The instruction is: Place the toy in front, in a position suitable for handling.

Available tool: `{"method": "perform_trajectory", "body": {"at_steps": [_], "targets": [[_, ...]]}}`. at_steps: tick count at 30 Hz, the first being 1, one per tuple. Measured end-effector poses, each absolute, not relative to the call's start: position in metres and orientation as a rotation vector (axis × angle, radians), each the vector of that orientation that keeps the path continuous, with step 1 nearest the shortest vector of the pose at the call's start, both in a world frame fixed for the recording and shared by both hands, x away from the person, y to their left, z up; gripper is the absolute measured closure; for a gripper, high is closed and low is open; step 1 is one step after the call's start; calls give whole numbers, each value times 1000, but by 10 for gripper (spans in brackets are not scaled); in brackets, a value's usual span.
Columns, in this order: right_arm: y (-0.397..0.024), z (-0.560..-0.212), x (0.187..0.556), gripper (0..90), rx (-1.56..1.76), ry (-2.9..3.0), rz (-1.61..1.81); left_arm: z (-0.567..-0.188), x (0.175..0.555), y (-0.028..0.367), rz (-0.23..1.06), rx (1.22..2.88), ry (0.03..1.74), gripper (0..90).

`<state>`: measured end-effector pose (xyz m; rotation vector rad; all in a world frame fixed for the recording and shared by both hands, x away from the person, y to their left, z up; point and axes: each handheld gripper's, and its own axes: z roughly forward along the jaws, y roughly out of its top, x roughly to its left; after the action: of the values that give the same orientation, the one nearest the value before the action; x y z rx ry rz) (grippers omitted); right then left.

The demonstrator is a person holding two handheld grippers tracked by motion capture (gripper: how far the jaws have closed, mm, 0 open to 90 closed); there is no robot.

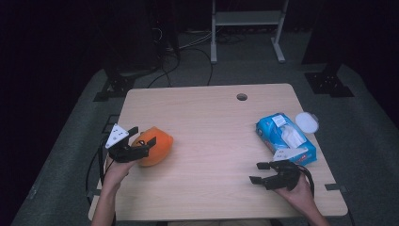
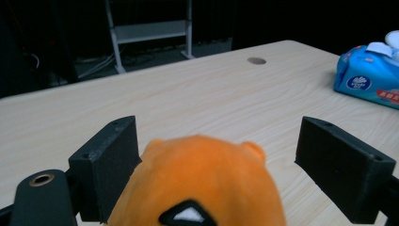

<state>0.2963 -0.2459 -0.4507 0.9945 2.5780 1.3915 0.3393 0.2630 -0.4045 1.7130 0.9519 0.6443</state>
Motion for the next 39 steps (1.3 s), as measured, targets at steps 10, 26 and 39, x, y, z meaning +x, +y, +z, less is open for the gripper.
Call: {"method": "perform_trajectory", "body": {"at_steps": [10, 26, 39], "targets": [[-245, -451, 296, 298, 991, 2587, 1388, -428, 347, 269, 584, 1760, 1020, 166], [-242, -452, 296, 303, 986, 2601, 1379, -436, 345, 269, 591, 1771, 1010, 485], [-243, -451, 296, 305, 979, 2597, 1391, -428, 343, 272, 584, 1753, 997, 567]]}}
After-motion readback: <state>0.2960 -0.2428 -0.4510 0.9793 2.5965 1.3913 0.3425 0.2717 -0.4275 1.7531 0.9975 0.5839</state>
